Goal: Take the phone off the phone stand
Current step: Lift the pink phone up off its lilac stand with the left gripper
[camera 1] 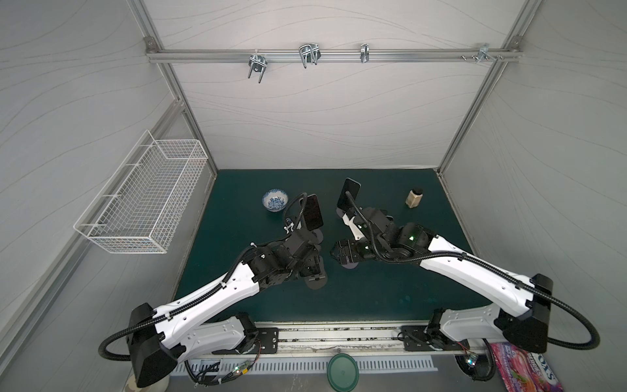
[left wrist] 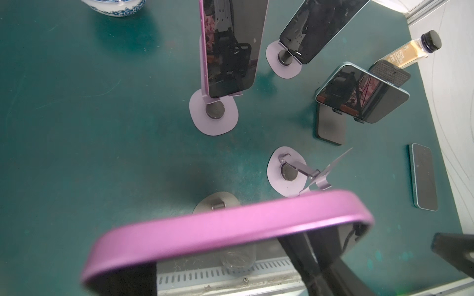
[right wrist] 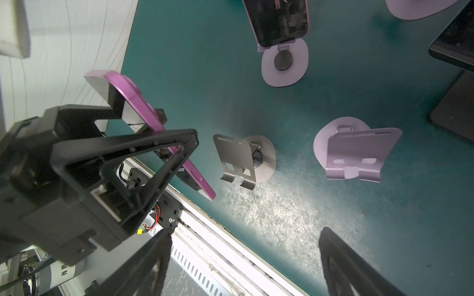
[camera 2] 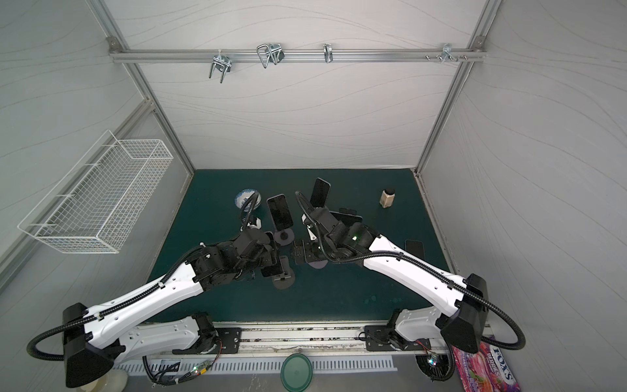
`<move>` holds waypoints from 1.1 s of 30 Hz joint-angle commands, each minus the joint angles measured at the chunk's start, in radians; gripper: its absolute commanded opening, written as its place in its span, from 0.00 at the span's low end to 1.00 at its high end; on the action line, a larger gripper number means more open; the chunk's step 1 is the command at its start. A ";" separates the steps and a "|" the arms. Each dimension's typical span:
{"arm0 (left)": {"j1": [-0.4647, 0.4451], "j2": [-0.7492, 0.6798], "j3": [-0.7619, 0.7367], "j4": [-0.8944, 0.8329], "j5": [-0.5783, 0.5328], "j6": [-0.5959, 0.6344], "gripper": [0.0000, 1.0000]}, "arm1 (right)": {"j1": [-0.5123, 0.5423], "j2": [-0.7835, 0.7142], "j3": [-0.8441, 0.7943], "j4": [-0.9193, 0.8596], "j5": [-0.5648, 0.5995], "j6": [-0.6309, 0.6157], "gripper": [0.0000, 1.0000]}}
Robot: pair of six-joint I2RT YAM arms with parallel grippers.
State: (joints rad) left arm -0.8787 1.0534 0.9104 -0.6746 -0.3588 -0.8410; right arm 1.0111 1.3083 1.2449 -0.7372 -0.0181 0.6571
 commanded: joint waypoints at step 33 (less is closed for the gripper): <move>0.029 -0.160 -0.026 -0.126 -0.011 0.037 0.59 | 0.038 0.102 0.048 0.167 -0.117 0.006 0.88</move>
State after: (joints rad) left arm -0.8558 0.9211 0.8795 -0.8104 -0.3412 -0.8127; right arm 1.0374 1.3987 1.2785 -0.5983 -0.1158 0.6571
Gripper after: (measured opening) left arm 0.724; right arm 0.886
